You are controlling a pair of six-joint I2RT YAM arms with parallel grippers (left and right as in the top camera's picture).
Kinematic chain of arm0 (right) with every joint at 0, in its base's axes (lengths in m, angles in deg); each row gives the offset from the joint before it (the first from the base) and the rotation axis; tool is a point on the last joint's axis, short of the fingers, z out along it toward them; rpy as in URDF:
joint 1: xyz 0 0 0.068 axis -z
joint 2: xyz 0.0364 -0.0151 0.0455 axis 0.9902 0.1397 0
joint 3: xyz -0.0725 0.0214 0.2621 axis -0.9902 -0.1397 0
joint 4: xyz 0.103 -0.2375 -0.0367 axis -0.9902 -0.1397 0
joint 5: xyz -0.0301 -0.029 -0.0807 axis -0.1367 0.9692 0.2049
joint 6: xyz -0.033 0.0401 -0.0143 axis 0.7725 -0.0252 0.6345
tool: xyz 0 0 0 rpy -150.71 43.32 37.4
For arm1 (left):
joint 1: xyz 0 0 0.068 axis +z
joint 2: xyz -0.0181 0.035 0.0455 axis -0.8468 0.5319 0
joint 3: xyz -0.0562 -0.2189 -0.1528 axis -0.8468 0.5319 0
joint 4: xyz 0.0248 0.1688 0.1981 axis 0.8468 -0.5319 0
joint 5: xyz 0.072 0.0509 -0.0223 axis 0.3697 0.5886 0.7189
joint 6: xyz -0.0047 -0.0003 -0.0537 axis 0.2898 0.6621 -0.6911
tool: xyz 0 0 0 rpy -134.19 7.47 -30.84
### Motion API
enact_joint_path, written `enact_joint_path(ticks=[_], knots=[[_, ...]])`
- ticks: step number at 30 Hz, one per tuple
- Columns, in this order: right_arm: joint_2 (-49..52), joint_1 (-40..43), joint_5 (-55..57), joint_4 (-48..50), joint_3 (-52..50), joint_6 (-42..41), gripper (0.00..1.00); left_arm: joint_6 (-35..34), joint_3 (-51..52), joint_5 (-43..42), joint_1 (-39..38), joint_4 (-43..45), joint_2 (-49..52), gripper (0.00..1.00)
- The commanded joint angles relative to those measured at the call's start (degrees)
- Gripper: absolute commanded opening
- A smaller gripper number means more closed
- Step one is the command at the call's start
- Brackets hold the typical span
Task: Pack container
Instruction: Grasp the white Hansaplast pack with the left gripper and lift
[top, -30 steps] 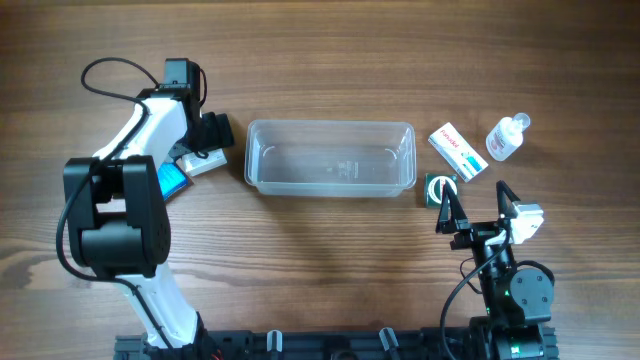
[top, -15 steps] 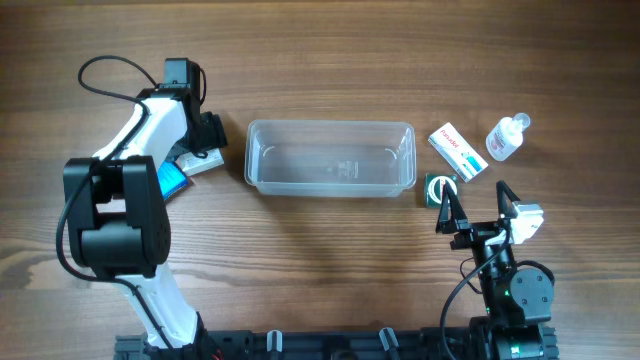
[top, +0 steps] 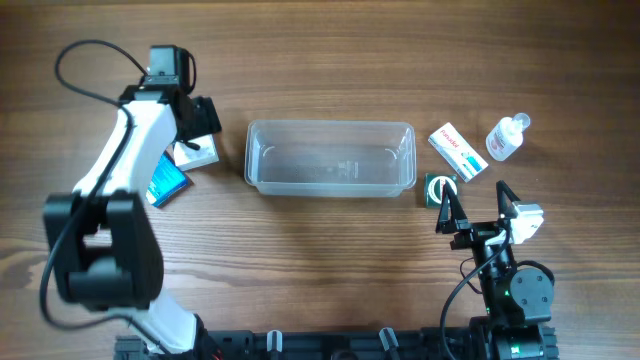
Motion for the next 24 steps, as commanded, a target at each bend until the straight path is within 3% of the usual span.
enact_joint_path(ticks=[1,5,10,24], knots=[[-0.2,0.3,-0.9,0.2,-0.1,-0.5,1.00,-0.3,-0.3,-5.3,-0.2,-0.9,-8.0,0.83],[-0.2,0.3,-0.9,0.2,-0.1,-0.5,1.00,0.2,-0.3,-4.9,-1.0,-1.7,-11.9,0.87],[-0.2,0.3,-0.9,0.2,-0.1,-0.5,1.00,0.2,0.0,-1.7,-0.6,-1.7,-7.5,1.00],[-0.2,0.3,-0.9,0.2,-0.1,-0.5,1.00,4.0,0.3,-2.5,4.6,0.2,4.7,1.00]])
